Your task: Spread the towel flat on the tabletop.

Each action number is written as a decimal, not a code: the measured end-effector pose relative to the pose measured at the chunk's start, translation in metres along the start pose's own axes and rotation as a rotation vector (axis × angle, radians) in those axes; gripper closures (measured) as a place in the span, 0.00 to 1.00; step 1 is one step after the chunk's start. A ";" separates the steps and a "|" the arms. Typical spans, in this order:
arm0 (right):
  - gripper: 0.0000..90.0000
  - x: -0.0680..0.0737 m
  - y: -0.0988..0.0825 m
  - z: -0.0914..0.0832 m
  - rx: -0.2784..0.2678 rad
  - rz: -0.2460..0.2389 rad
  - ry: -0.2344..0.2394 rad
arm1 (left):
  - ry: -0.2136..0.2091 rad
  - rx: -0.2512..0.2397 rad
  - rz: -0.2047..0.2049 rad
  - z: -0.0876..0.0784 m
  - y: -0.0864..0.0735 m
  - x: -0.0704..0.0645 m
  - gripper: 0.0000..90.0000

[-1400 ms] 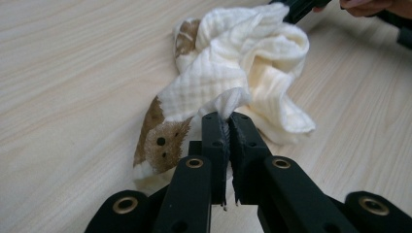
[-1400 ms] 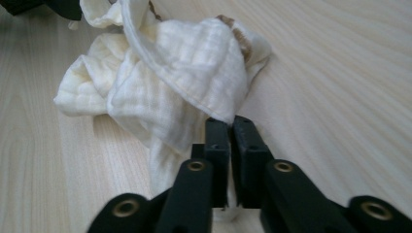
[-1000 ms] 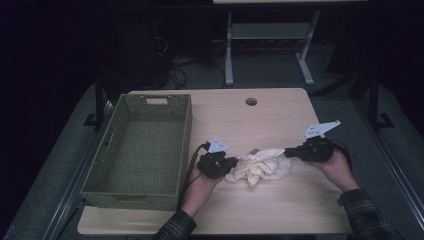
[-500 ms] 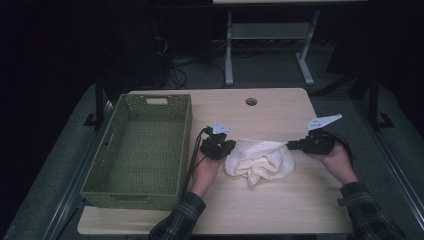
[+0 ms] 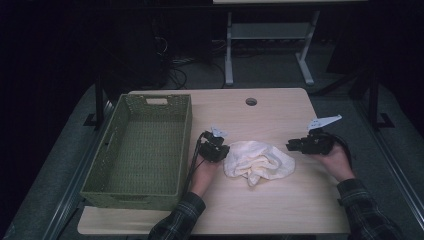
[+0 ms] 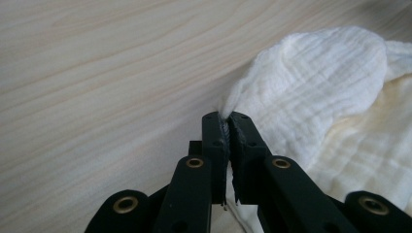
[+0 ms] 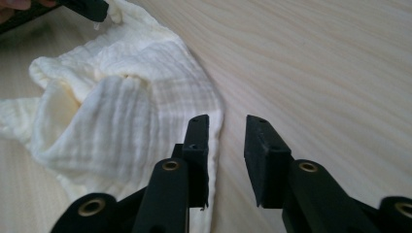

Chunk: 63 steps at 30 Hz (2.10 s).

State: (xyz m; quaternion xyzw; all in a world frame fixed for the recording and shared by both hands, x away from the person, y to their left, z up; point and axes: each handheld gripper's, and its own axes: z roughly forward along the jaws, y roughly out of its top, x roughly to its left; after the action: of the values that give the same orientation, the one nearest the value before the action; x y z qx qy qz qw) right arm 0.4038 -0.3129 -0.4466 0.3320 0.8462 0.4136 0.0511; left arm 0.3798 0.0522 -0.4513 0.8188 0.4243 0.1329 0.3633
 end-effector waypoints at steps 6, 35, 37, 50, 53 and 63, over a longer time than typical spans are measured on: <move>0.74 0.009 -0.019 -0.011 0.022 0.019 0.003 | -0.030 0.011 -0.005 0.004 -0.005 -0.005 0.94; 0.97 -0.004 0.026 -0.023 -0.007 -0.095 -0.144 | 0.008 -0.082 -0.037 -0.008 0.021 -0.001 0.95; 0.97 -0.008 0.028 -0.020 -0.001 -0.094 -0.149 | 0.015 -0.083 -0.041 -0.006 0.023 0.000 0.95; 0.81 -0.039 0.016 0.018 0.103 -0.024 -0.216 | 0.079 0.012 -0.055 0.033 0.026 0.013 0.68; 0.75 -0.032 0.017 0.003 0.051 -0.017 -0.171 | 0.055 0.000 -0.017 0.022 0.026 0.005 0.59; 0.71 0.000 0.008 -0.017 0.001 0.004 -0.082 | -0.070 0.004 0.052 -0.005 0.012 -0.011 0.55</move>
State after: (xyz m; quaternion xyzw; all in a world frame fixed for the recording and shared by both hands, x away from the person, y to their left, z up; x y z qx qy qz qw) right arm 0.4018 -0.3210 -0.4299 0.3503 0.8430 0.3994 0.0849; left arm 0.3779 0.0418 -0.4384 0.8344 0.3903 0.1128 0.3724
